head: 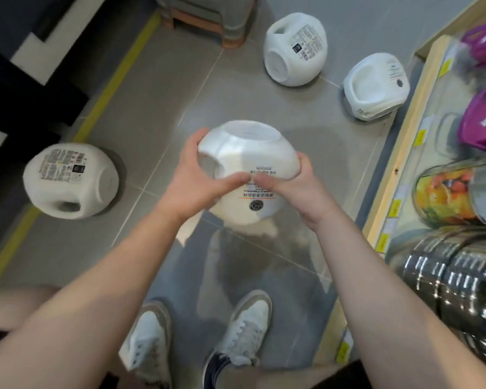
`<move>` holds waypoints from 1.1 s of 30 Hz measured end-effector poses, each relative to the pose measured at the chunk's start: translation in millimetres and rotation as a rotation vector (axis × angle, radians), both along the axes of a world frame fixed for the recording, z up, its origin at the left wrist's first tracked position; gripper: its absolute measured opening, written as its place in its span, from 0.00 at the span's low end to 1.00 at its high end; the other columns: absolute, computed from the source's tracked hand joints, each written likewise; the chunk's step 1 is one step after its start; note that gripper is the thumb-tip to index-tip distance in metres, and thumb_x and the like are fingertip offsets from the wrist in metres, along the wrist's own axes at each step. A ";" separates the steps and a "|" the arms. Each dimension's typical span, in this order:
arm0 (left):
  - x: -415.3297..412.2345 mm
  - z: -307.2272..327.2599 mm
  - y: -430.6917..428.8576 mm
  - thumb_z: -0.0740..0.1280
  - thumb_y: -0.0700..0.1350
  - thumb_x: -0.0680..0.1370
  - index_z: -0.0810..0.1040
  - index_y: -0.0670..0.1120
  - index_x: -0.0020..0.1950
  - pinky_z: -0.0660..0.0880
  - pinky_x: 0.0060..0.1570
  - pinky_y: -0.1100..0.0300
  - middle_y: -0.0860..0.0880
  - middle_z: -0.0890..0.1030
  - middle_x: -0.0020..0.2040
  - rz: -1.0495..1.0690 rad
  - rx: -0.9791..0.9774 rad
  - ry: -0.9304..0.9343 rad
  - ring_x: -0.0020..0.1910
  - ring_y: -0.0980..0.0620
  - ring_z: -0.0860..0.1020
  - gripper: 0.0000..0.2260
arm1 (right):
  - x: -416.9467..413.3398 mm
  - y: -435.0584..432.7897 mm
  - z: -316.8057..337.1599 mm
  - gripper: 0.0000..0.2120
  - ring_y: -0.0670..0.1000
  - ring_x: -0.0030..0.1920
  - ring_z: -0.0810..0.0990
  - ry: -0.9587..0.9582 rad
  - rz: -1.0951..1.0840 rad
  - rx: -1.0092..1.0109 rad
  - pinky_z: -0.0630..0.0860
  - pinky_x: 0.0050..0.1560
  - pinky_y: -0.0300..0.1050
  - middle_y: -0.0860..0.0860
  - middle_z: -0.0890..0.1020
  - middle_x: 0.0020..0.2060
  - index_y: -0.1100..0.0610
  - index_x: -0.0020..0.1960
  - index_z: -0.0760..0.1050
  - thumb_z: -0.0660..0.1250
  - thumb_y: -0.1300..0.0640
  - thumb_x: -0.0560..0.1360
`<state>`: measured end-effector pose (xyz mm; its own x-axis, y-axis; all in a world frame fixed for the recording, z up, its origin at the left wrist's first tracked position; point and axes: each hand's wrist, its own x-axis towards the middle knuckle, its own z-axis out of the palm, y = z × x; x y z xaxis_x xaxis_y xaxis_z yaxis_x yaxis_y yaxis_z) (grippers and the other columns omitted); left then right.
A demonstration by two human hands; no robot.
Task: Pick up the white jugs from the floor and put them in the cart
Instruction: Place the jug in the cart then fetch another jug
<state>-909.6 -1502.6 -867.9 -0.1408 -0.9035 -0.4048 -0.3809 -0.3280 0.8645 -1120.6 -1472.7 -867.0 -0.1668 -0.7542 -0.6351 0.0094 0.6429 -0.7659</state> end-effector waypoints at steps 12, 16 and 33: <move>16.1 351.3 -17.2 0.83 0.63 0.64 0.59 0.53 0.81 0.64 0.76 0.64 0.56 0.65 0.77 -0.138 -0.283 0.016 0.76 0.61 0.65 0.53 | 4.1 0.9 343.6 0.51 0.43 0.64 0.81 0.135 0.000 -0.223 0.82 0.65 0.52 0.43 0.81 0.64 0.45 0.74 0.67 0.90 0.52 0.57; 31.4 480.1 -14.6 0.84 0.59 0.64 0.60 0.52 0.80 0.65 0.75 0.64 0.54 0.66 0.76 -0.163 -0.349 0.007 0.75 0.62 0.67 0.51 | 22.0 8.0 468.6 0.58 0.38 0.61 0.81 0.144 -0.018 -0.321 0.83 0.59 0.43 0.40 0.81 0.63 0.46 0.74 0.67 0.89 0.44 0.50; 135.5 719.2 60.0 0.83 0.66 0.61 0.60 0.58 0.79 0.68 0.77 0.48 0.58 0.68 0.75 -0.107 -0.549 0.086 0.75 0.59 0.68 0.52 | 124.8 79.7 718.8 0.46 0.27 0.52 0.79 0.227 0.037 -0.571 0.79 0.46 0.29 0.38 0.79 0.61 0.42 0.70 0.67 0.88 0.50 0.59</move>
<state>-774.1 -1442.5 -148.7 -0.2547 -0.9572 0.1375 -0.3079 0.2151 0.9268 -995.9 -1393.1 -148.3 -0.2176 -0.9727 -0.0806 -0.2084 0.1270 -0.9698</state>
